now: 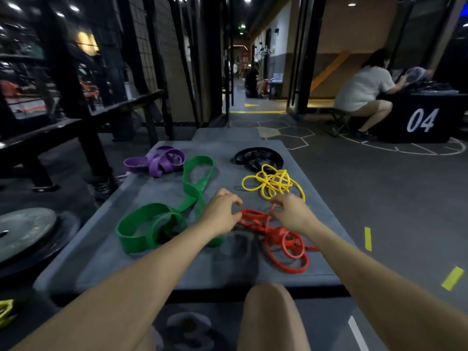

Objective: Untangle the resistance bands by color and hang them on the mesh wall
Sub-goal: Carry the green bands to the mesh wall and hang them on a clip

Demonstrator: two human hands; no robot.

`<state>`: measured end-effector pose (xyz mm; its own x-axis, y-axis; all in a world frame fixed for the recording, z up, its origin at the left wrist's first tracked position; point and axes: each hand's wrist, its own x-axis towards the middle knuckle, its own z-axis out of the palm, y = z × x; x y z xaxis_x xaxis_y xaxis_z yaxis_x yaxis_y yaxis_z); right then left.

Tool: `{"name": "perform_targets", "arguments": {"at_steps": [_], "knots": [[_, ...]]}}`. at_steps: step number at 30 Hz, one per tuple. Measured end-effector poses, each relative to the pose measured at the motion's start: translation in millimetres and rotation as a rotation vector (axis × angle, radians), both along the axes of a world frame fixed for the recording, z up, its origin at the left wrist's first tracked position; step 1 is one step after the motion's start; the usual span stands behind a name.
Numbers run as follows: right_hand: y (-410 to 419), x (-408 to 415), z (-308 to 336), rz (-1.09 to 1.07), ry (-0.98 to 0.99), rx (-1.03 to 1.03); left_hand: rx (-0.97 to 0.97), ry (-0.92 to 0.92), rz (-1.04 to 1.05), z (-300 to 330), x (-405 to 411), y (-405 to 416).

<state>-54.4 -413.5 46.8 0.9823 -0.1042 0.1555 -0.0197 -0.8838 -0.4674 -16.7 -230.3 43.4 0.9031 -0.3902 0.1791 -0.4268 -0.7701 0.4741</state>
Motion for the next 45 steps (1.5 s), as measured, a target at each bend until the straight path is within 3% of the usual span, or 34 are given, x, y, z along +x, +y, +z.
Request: {"name": "perform_targets", "arguments": {"at_steps": [11, 23, 28, 31, 34, 40, 45], "knots": [[127, 14, 28, 0.212, -0.031, -0.011, -0.082, -0.056, 0.227, 14, -22, 132], [189, 83, -4, 0.252, 0.148, 0.104, -0.157, 0.064, 0.512, -38, 31, 215], [189, 88, -25, 0.366, 0.3, -0.019, -0.091, 0.111, 0.484, -59, 46, 216], [185, 95, -26, 0.285, 0.189, -0.083, -0.014, 0.121, 0.427, -64, 47, 219], [184, 99, -11, 0.19, 0.043, -0.092, -0.07, 0.146, 0.455, -57, 49, 227], [182, 105, 35, 0.253, -0.137, 0.195, -0.302, -0.046, 0.414, -20, 54, 217], [188, 99, 70, 0.389, -0.235, 0.313, -0.212, -0.115, 0.182, 17, 57, 195]]}}
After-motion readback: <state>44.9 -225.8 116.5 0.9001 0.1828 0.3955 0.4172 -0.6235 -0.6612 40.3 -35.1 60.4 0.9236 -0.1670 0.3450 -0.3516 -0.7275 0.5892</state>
